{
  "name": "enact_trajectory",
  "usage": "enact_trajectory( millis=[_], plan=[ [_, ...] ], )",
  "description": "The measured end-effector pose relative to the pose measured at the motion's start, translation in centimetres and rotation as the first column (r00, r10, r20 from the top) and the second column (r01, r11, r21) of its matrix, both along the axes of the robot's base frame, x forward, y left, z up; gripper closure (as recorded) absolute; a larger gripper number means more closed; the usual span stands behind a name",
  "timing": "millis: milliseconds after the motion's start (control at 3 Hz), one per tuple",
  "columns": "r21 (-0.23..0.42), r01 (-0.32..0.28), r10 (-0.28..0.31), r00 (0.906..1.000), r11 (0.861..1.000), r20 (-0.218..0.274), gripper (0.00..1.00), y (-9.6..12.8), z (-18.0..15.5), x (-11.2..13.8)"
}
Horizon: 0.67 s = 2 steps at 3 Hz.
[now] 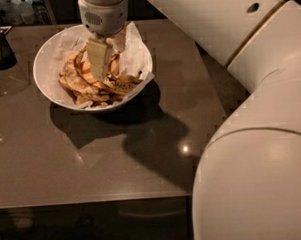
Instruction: Pick banana from white bowl
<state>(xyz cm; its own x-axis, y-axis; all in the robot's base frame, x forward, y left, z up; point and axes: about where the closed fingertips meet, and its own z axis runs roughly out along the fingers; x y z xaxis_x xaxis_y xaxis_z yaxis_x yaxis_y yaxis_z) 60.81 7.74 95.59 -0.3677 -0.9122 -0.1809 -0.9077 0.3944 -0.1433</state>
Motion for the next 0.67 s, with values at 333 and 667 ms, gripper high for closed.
enact_trajectory(
  millis=[333,667],
  plan=[
    [-0.004,0.001,-0.001,0.9999,1.000,-0.012,0.37,0.48,-0.56,0.39],
    [-0.008,0.004,-0.004,0.9996,1.000,-0.026,0.50,0.76,-1.12,0.49]
  ],
)
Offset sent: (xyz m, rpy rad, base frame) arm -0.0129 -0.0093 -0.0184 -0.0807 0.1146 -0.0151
